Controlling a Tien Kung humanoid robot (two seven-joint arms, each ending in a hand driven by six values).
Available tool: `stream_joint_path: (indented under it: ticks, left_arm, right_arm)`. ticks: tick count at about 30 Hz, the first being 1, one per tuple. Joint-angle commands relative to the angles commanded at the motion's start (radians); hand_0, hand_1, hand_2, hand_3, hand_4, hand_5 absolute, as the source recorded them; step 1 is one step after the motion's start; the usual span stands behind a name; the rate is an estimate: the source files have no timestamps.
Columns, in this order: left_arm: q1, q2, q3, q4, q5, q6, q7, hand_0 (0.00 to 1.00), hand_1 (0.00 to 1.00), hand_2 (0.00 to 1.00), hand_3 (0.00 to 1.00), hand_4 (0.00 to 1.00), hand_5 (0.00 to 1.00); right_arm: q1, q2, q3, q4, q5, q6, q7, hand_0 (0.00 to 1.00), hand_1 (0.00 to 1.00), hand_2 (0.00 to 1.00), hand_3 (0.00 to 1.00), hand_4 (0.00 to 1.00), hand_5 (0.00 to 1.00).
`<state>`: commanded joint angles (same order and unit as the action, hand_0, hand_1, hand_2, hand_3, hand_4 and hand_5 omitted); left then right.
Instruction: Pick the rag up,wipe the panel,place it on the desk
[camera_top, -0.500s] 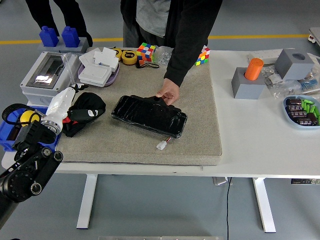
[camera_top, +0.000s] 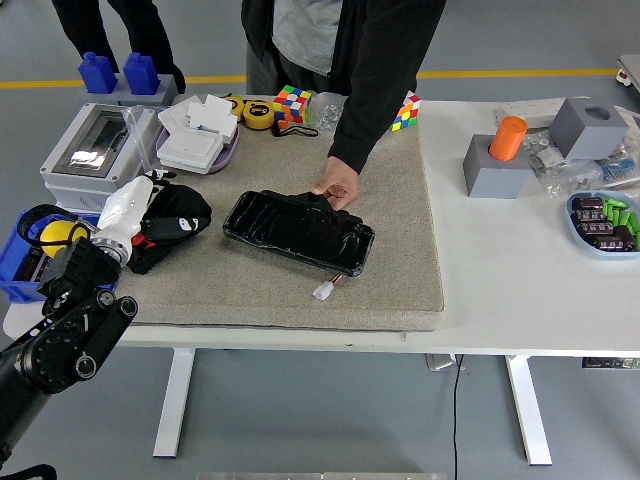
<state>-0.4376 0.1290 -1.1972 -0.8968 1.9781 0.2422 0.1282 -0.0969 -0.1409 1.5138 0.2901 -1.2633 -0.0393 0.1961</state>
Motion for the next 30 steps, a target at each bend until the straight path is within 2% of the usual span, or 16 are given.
stream_joint_path:
  ticks: [1,6,7,12,13,18,22,26,30]
  left_arm:
    - [-0.002,-0.001,0.004,0.004,-0.001,0.0,0.0,0.461,0.542,0.575,0.611,0.894,0.058]
    - [-0.008,-0.003,0.012,0.019,-0.001,0.009,-0.007,0.461,0.542,0.575,0.611,0.894,0.058]
    - [-0.008,-0.004,0.013,0.019,0.0,0.014,-0.01,0.352,0.477,0.541,0.573,0.771,0.002]
    - [-0.012,-0.003,0.014,0.026,0.012,0.025,-0.029,0.352,0.477,0.541,0.573,0.771,0.002]
    - [-0.011,-0.002,0.015,0.025,0.018,0.023,-0.029,0.324,0.441,0.51,0.574,0.709,0.002]
    - [-0.006,0.001,0.007,0.017,0.04,0.042,-0.052,0.324,0.441,0.51,0.574,0.709,0.002]
    - [-0.001,0.007,-0.012,-0.012,0.048,0.062,-0.082,0.313,0.432,0.505,0.568,0.72,0.002]
    - [0.005,0.016,-0.035,-0.064,0.047,0.071,-0.098,0.313,0.43,0.502,0.566,0.727,0.002]
    - [0.007,0.026,-0.025,-0.132,0.031,0.074,-0.101,0.313,0.43,0.502,0.566,0.727,0.002]
  right_arm:
    - [0.0,0.001,0.001,0.0,0.001,0.0,0.0,0.59,0.6,0.529,0.525,0.877,0.363]
    - [0.001,0.001,0.0,0.001,0.003,-0.001,0.003,0.59,0.6,0.529,0.525,0.877,0.363]
    - [0.0,0.0,0.0,0.001,0.004,-0.002,0.003,0.59,0.6,0.529,0.526,0.878,0.36]
    - [0.0,0.0,-0.004,0.001,0.004,-0.002,0.003,0.59,0.6,0.529,0.526,0.878,0.36]
    - [0.0,0.0,-0.005,0.001,0.005,-0.002,0.004,0.59,0.6,0.529,0.525,0.876,0.358]
    - [0.001,0.0,-0.007,0.002,0.007,-0.004,0.007,0.59,0.6,0.529,0.525,0.876,0.358]
    - [0.0,-0.001,-0.009,0.002,0.009,-0.007,0.011,0.59,0.6,0.528,0.524,0.875,0.359]
    - [-0.001,-0.002,-0.011,0.003,0.009,-0.008,0.013,0.59,0.6,0.528,0.525,0.874,0.358]
    - [-0.004,-0.003,-0.014,0.002,0.009,-0.009,0.015,0.59,0.6,0.528,0.525,0.874,0.358]
